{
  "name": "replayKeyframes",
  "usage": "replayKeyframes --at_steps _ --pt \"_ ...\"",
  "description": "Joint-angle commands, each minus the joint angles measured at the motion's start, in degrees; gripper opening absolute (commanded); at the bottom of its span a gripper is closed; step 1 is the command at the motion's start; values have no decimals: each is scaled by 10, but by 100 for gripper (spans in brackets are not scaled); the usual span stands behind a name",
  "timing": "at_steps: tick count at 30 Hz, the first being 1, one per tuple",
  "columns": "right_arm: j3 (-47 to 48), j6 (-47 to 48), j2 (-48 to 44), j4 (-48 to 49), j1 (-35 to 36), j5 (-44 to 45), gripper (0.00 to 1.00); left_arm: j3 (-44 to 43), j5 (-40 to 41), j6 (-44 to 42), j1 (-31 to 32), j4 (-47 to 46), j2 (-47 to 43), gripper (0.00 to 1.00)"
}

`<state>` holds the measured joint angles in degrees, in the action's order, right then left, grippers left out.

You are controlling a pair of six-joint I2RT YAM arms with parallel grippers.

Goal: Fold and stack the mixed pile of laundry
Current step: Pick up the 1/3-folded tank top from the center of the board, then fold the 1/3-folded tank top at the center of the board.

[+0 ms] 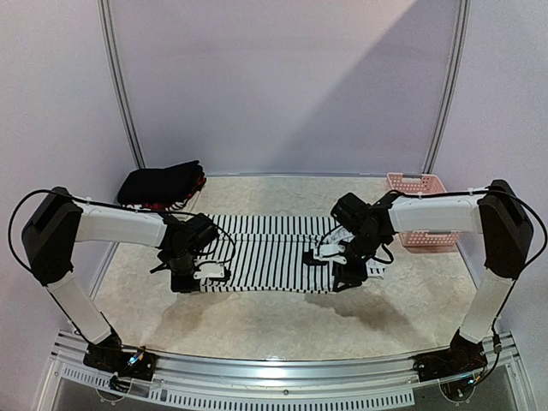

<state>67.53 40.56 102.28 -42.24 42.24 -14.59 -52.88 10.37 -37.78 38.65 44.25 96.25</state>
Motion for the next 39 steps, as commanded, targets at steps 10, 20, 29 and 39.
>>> replayKeyframes --at_steps 10,20,29,39 --pt "-8 -3 51 34 27 51 46 -4 1 6 10 -2 -16 0" --pt "-1 -15 18 44 27 66 1 -17 46 22 9 -14 -38 0" --pt "54 -12 15 -7 -12 53 0 -44 98 26 -6 -25 -54 0" --pt "132 -3 57 -68 -44 20 0 -152 128 56 -43 12 26 0"
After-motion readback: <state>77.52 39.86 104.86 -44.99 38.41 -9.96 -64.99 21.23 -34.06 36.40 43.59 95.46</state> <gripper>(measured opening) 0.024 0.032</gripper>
